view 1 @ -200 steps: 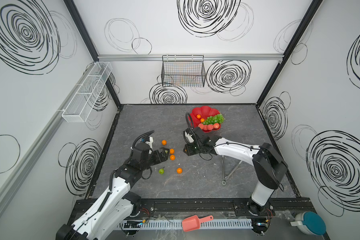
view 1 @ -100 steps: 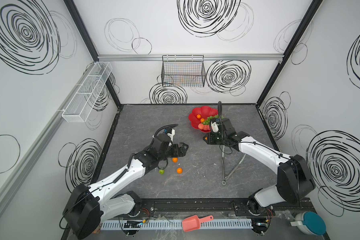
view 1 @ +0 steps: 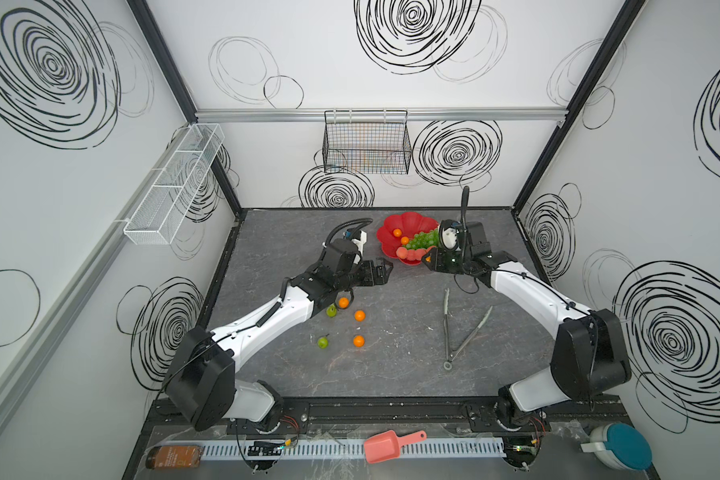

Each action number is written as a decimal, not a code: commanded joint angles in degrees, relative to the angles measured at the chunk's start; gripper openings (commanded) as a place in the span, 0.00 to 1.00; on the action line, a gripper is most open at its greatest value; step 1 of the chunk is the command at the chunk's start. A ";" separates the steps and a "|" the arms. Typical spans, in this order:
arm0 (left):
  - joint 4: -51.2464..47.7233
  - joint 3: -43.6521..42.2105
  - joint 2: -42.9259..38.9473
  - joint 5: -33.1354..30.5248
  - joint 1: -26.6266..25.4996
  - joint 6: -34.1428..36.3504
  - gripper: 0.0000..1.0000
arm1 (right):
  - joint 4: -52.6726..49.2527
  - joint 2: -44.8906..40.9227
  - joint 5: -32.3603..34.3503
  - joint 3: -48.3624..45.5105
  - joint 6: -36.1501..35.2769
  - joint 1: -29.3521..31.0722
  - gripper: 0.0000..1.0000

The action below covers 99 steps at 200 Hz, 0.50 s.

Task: Place and organize the fake fruits in the fruit bowl
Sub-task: 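Lift the kumquat with the right gripper and carry it over the bowl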

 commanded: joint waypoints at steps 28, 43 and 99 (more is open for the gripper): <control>4.81 7.60 6.39 1.34 2.05 -0.06 0.96 | -0.21 6.95 -3.01 8.17 -2.53 -1.89 0.38; 5.30 9.73 8.42 0.81 2.31 -0.32 0.96 | -0.37 10.04 -3.70 11.31 -2.27 -2.50 0.38; 8.62 14.88 15.61 2.85 5.11 0.15 0.96 | -3.63 23.64 -2.46 26.26 -1.34 -3.22 0.37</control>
